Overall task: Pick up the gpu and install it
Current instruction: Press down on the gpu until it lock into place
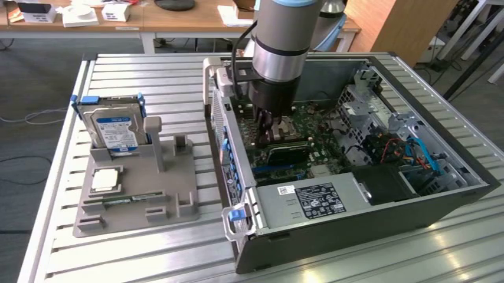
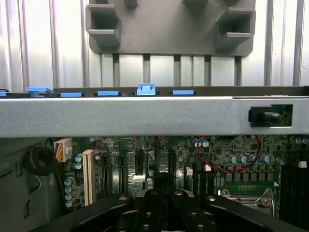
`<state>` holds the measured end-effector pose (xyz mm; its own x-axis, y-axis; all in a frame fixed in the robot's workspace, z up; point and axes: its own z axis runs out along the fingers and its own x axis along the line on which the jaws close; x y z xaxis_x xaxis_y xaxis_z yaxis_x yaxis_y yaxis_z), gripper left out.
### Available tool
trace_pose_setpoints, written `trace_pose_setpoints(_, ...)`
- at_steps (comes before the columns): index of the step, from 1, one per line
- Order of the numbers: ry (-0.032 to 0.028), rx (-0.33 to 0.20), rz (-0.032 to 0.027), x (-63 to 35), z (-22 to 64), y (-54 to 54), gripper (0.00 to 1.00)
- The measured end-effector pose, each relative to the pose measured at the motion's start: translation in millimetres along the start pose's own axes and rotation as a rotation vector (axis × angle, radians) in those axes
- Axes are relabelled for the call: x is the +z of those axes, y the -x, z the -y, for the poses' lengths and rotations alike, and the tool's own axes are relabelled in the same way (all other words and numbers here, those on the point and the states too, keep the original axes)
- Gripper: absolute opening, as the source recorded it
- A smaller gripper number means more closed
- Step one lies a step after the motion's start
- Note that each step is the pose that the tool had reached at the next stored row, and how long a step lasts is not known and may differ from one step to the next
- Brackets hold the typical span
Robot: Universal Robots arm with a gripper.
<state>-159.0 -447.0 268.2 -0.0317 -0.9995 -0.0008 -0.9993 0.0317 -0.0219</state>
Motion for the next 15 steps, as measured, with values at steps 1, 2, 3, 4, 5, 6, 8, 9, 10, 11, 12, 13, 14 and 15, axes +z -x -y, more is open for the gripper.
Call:
trace_pose_setpoints(1,-0.0001,0.000,0.0001,0.1,0.0,0.0,0.11)
trace_pose_setpoints(2,-0.0001,0.000,0.0001,0.1,0.0,0.0,0.11)
trace_pose_setpoints(3,-0.0002,0.000,0.0002,0.2,0.0,0.0,0.11)
trace_pose_setpoints(4,-0.0001,0.000,0.0001,0.3,0.0,0.0,0.11)
trace_pose_setpoints(5,-0.0002,0.000,0.0003,0.6,0.0,0.0,0.11)
trace_pose_setpoints(6,-0.0003,0.000,0.0004,1.1,0.0,0.1,0.11)
trace_pose_setpoints(8,0.0000,0.000,-0.0001,1.4,-0.1,0.0,0.11)
trace_pose_setpoints(9,0.0001,0.000,-0.0002,1.4,-0.1,0.0,0.11)
trace_pose_setpoints(10,0.0000,0.000,-0.0002,1.4,-0.1,0.0,0.11)
trace_pose_setpoints(11,0.0000,0.000,0.0000,1.6,-0.1,0.0,0.11)
trace_pose_setpoints(12,-0.0001,0.000,-0.0001,1.6,-0.1,0.0,0.11)
trace_pose_setpoints(13,0.0000,0.000,-0.0001,1.8,-0.1,0.0,0.11)
trace_pose_setpoints(14,0.0000,0.000,-0.0001,2.1,-0.1,0.0,0.11)
trace_pose_setpoints(15,0.0000,0.000,-0.0002,2.4,-0.1,0.0,0.11)
